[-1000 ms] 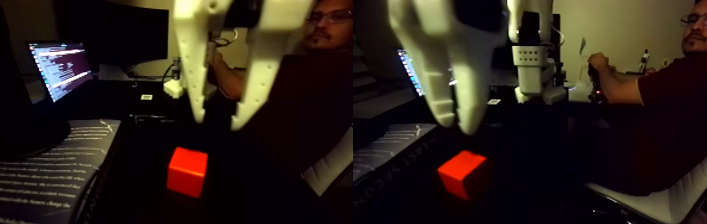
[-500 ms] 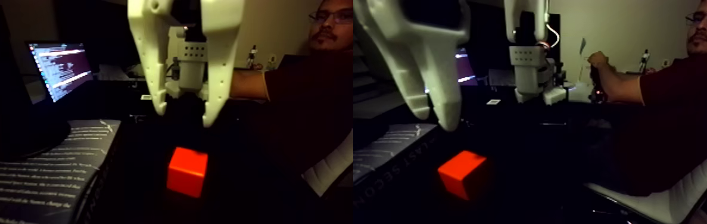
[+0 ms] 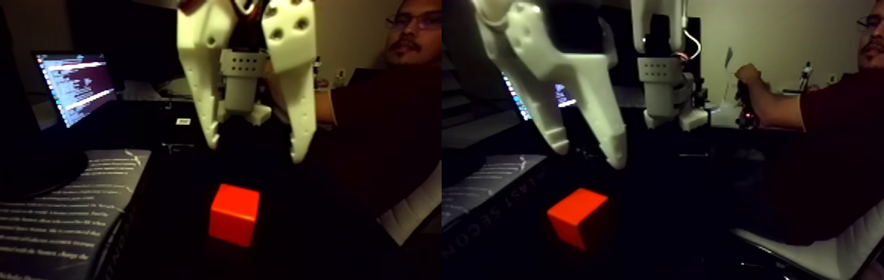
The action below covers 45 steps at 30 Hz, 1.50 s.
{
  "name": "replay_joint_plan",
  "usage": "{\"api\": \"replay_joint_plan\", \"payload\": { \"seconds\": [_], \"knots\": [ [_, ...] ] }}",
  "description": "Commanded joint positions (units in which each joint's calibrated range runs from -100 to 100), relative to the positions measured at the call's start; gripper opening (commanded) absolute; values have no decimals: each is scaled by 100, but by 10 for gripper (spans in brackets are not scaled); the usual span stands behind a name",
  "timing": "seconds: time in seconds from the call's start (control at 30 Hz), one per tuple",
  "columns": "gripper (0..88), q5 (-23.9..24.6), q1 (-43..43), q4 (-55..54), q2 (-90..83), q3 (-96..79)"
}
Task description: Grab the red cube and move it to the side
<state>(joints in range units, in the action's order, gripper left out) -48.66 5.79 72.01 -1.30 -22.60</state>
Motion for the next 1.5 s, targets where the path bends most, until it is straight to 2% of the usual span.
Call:
{"api": "replay_joint_plan", "payload": {
  "seconds": [0.0, 0.47, 1.47],
  "knots": [
    [330, -30, -63, -39, -21, -58],
    [327, 100, -38, -858, 483, -203],
    [323, 202, 120, -1492, 1055, -176]
  ]
}}
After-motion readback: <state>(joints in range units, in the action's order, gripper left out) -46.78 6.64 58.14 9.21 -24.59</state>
